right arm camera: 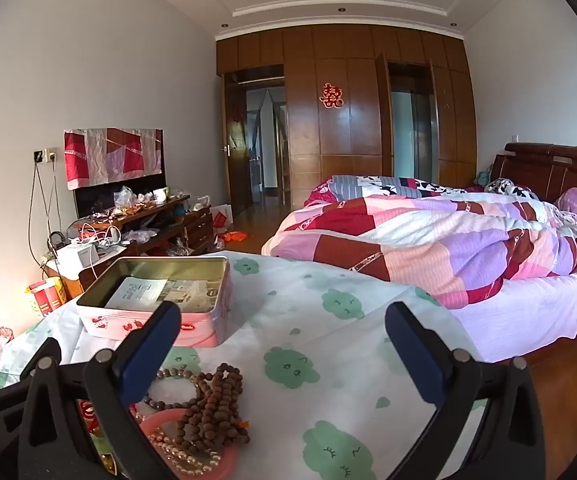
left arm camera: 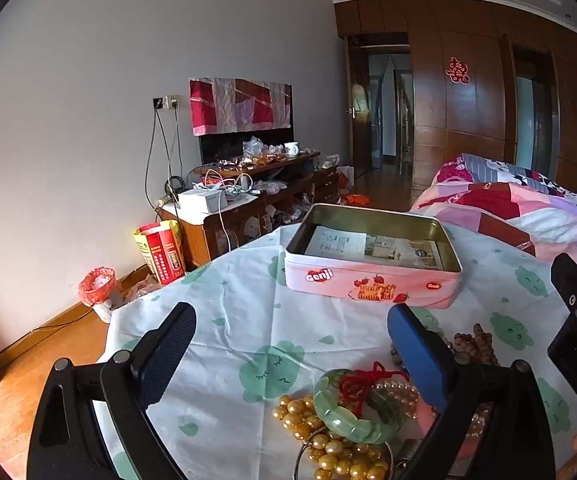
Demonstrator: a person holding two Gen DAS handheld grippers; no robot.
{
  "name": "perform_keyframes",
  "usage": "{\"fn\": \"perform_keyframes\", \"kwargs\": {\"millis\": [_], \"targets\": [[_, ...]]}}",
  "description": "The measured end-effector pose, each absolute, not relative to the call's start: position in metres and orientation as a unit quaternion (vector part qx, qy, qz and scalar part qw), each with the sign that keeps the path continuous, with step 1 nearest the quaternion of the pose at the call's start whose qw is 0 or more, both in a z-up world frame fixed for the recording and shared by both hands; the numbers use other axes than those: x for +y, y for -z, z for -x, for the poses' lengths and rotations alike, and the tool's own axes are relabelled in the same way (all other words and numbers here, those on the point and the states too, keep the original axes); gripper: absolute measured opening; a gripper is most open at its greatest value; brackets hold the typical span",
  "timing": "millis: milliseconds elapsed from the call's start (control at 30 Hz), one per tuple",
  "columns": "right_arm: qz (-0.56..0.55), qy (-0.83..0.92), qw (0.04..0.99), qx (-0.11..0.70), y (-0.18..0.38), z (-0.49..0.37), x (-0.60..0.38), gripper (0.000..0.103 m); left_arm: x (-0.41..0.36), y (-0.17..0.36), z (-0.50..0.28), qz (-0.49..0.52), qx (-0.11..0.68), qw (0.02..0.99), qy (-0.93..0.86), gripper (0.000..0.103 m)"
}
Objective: Organize jewelry
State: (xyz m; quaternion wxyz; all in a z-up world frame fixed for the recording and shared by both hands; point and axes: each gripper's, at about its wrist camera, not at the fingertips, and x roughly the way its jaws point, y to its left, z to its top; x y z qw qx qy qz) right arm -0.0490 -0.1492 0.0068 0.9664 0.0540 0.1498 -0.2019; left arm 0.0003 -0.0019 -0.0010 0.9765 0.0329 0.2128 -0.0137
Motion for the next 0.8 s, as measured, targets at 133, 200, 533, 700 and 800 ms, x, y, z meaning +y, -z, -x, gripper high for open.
{"fn": "perform_keyframes", "kwargs": {"millis": [133,200,533,700,800], "targets": [[-0.055,0.202,0.966,0.149,-0.006,0.048,-0.149,0.103,0.005,0.005,-0.012,-0.022,0.228,0.973,0.011,0.097],[-0.056,0.203,0.966,0.149,-0.006,0.049,-0.149,0.103,0.001,0.006,-0.007,-0.029,0.216,0.976,0.010,0.097],[-0.055,0.203,0.966,0.150,-0.006,0.048,-0.150,0.103,0.004,0.003,-0.002,-0.021,0.221,0.975,0.006,0.097],[-0.057,0.203,0.966,0.151,-0.006,0.049,-0.150,0.103,0.003,0.003,-0.001,-0.018,0.220,0.975,0.007,0.097],[-0.056,0.203,0.966,0.151,-0.006,0.049,-0.150,0.103,0.003,0.003,-0.001,-0.018,0.220,0.975,0.008,0.097]]}}
